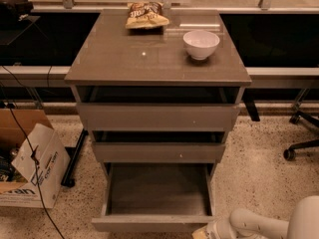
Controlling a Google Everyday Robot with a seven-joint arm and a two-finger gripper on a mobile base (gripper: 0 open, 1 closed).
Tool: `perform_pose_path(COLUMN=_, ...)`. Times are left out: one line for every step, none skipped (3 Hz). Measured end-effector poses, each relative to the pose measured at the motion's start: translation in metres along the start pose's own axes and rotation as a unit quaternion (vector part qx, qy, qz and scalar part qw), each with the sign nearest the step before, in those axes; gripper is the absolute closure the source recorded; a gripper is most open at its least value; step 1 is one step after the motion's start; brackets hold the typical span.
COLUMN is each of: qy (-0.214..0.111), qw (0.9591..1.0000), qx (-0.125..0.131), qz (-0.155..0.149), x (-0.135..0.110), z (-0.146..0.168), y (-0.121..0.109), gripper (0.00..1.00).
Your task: Close bottom drawer
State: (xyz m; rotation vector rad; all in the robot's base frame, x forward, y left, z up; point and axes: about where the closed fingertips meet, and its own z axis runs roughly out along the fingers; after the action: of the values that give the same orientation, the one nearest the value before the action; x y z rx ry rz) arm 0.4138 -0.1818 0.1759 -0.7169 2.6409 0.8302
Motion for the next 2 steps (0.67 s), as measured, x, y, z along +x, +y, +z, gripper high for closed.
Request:
perform_pose_path(qy=0.000, qw=1.0000, qx=0.000, qz=0.000, x=0.000, z=0.000, y=0.000, gripper=1.00)
perform_pose_path(qy=-0.028, qw=0.9995, qx=0.006, qz=-0.015, x=-0.017, z=0.020, y=-0.002, gripper=1.00)
